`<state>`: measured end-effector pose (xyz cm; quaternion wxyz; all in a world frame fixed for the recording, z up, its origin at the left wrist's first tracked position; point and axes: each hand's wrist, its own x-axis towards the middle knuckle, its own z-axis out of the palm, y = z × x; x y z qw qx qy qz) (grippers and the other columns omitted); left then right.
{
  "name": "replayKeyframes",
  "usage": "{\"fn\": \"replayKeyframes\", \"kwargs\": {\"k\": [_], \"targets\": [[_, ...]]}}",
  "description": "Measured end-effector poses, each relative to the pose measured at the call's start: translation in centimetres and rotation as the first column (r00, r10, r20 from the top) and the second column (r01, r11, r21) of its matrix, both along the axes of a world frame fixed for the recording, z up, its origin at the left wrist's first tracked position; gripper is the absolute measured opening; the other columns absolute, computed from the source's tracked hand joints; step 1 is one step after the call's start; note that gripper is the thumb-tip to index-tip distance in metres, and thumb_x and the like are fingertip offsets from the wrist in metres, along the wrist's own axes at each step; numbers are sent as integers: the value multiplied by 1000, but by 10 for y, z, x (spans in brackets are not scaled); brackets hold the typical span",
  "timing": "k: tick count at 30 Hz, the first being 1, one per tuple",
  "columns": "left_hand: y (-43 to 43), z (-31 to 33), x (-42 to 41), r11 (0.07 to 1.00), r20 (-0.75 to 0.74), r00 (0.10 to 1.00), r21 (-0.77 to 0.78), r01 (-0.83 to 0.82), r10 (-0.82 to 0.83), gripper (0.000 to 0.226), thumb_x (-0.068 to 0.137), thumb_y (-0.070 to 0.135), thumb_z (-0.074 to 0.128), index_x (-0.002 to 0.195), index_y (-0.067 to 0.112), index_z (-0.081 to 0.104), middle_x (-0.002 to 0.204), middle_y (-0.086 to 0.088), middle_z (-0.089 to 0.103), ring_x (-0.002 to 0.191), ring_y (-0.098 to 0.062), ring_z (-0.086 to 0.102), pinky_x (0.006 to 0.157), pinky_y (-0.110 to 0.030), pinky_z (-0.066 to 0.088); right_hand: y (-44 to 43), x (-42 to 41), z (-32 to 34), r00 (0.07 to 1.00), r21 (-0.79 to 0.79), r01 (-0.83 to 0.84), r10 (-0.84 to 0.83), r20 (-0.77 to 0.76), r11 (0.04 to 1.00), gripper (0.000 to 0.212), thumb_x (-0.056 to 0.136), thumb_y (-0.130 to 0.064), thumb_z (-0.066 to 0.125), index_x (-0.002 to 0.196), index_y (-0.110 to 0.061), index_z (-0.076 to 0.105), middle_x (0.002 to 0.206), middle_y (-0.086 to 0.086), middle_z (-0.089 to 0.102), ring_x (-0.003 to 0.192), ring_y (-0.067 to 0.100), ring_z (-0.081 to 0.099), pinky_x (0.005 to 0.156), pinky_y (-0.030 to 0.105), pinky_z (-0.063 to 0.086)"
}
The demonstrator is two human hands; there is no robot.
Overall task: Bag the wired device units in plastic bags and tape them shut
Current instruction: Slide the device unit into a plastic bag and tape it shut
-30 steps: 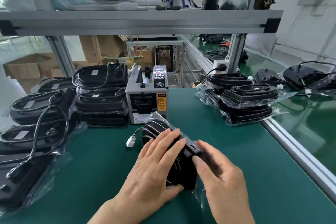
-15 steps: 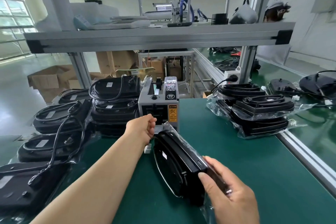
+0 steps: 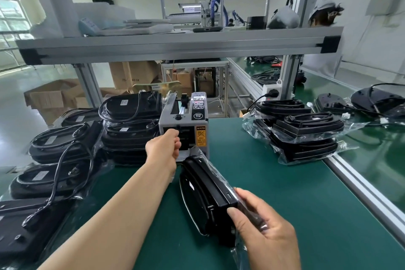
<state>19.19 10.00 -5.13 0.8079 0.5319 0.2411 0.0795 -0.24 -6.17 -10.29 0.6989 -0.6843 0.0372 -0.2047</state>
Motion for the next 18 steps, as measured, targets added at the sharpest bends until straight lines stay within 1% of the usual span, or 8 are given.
{"fn": "replayKeyframes", "kwargs": {"k": [3,4,6,8,10,12,15,18], "targets": [[7,16,-49,957,134,949,88,275,-285,20,88,11,69,70,17,62,55,5,53,47,-5,47,45,-17,41,0,1,-1,999,39,-25,26,-20,999,39,69,-3,86,92,-34,81,85,-16,77,78,-3,72,66,2,48],[8,20,-68,904,163,892,144,402,-422,23,88,13,69,66,18,63,58,3,54,48,-6,47,47,-17,43,0,2,-1,999,57,-32,34,-28,998,40,69,-2,86,91,-34,81,86,-16,77,79,-4,72,67,3,49],[7,27,-104,740,152,733,283,610,-663,23,83,18,74,62,20,66,62,1,55,51,-8,48,50,-17,44,-2,3,-3,998,69,-47,49,-25,996,40,69,0,85,91,-32,81,88,-15,78,83,-2,72,70,5,51],[2,30,-129,590,84,615,407,697,-784,18,76,22,81,63,20,69,62,1,55,53,-8,46,53,-16,42,-2,2,-4,997,68,-66,68,-22,996,39,70,1,84,95,-29,80,93,-12,78,88,3,74,78,12,55],[-4,28,-139,534,19,609,505,678,-793,17,75,21,84,65,19,70,60,2,55,53,-7,43,53,-15,39,-1,2,-5,996,70,-82,83,-23,994,39,71,0,83,99,-27,79,96,-9,78,91,7,74,83,18,57],[-7,26,-139,529,-8,649,570,628,-761,16,76,19,83,66,15,71,57,3,54,52,-7,41,51,-14,37,-1,2,-5,994,75,-101,103,-21,992,38,74,0,81,101,-26,79,96,-8,78,92,8,74,82,17,57],[-7,25,-135,518,-31,645,567,640,-763,16,71,21,79,69,7,71,57,1,53,51,-7,40,49,-14,36,-1,0,-5,994,77,-112,113,-7,991,33,80,0,76,101,-26,79,96,-9,78,93,6,74,77,11,53],[-6,26,-132,482,-61,620,571,665,-783,13,73,18,78,67,10,70,57,0,54,50,-7,42,49,-14,37,-2,0,-5,994,66,-110,110,-1,992,29,84,-3,73,103,-24,78,96,-11,78,94,4,73,76,9,53]]}}
